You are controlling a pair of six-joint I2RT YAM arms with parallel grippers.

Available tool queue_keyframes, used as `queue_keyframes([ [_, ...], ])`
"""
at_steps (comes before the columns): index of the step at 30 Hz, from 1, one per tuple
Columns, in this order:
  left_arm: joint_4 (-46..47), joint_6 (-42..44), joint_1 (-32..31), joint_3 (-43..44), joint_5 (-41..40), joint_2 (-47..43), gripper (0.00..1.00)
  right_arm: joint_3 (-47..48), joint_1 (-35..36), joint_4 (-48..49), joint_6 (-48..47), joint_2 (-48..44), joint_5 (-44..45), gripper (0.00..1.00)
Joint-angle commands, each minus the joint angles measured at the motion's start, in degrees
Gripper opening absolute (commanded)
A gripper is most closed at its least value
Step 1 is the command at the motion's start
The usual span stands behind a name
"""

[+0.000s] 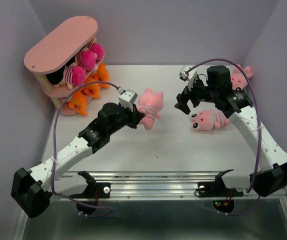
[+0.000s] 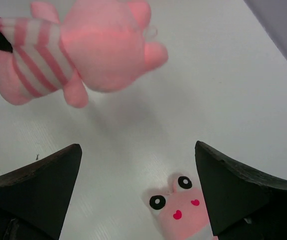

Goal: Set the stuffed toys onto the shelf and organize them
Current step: Place the stuffed toy onto shelf

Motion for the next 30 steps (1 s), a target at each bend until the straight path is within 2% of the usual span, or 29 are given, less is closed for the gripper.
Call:
queue_keyframes([
  [1, -0.46, -2.4, 2.07, 11.39, -17.04, -0.57, 0.0, -1.4, -0.73, 6.6, 10.32, -0.1, 8.87, 1.0],
  [6, -1.86, -4.07, 7.35, 23.54, -22.49, 5.85, 0.0, -8.62, -3.45, 12.66, 14.45, -0.45, 9.67, 1.0],
  [12, -0.03, -0.91, 11.65, 39.87, -28.47, 15.51, 0.0, -17.84, -5.47, 19.6, 16.04, -0.19, 5.19, 1.0],
  [15, 1.55, 0.76, 13.06, 44.64, -33.38, 20.09, 0.0, -21.01, -5.47, 21.55, 16.39, 0.16, 3.61, 1.0],
  [20, 5.42, 2.26, 14.29, 53.08, -43.05, 27.38, 0.0, -22.6, -5.47, 21.73, 15.78, 0.69, 1.15, 1.0],
  [24, 5.08, 2.0, 15.7, 61.24, -48.85, 34.15, 0.0, -24.62, -5.47, 22.69, 15.34, 0.16, 0.0, 1.0],
  [30, 5.69, 7.61, 16.67, 75.13, -56.69, 45.49, 0.0, -25.77, -6.0, 23.48, 13.49, 1.48, 1.84, 1.0],
])
